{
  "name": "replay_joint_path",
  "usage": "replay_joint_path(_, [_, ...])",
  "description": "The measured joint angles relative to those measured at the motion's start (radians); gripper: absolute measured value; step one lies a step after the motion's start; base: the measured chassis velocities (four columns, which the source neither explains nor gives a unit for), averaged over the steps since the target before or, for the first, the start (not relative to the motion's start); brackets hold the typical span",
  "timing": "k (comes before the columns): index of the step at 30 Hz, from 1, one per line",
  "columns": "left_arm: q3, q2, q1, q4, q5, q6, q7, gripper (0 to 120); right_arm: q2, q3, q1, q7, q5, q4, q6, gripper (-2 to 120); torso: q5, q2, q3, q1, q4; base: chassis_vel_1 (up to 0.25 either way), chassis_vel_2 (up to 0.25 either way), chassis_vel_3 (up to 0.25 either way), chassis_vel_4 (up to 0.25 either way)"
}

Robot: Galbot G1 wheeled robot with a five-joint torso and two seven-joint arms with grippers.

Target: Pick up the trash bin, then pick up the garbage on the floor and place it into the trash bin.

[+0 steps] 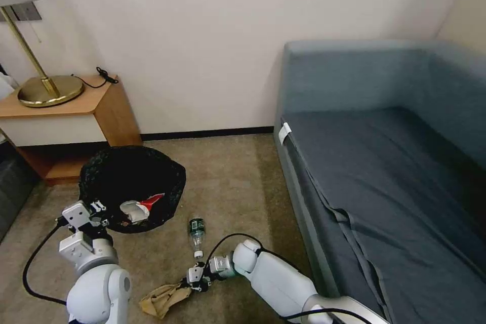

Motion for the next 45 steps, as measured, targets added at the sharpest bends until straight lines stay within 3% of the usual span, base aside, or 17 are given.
replay_joint_path(25, [-0.011, 0.000, -0.014, 0.021, -0.011, 0.000, 0.007, 4, 0.000, 0.007, 0.011, -0.005, 0.057, 0.112, -0.022, 0, -0.0001, 0.000, 0.000, 0.000, 0.0001, 0.000, 0.000, 0.000, 0.000])
replay_joint_path(45, [-0.020, 0.000, -0.024, 0.038, -0.014, -0.007, 0.019, 4, -0.088, 0.057, -0.002, 0.041, 0.149, 0.208, -0.024, 0, 0.0000, 0.000, 0.000, 0.000, 0.0000, 0.000, 0.000, 0.000, 0.000])
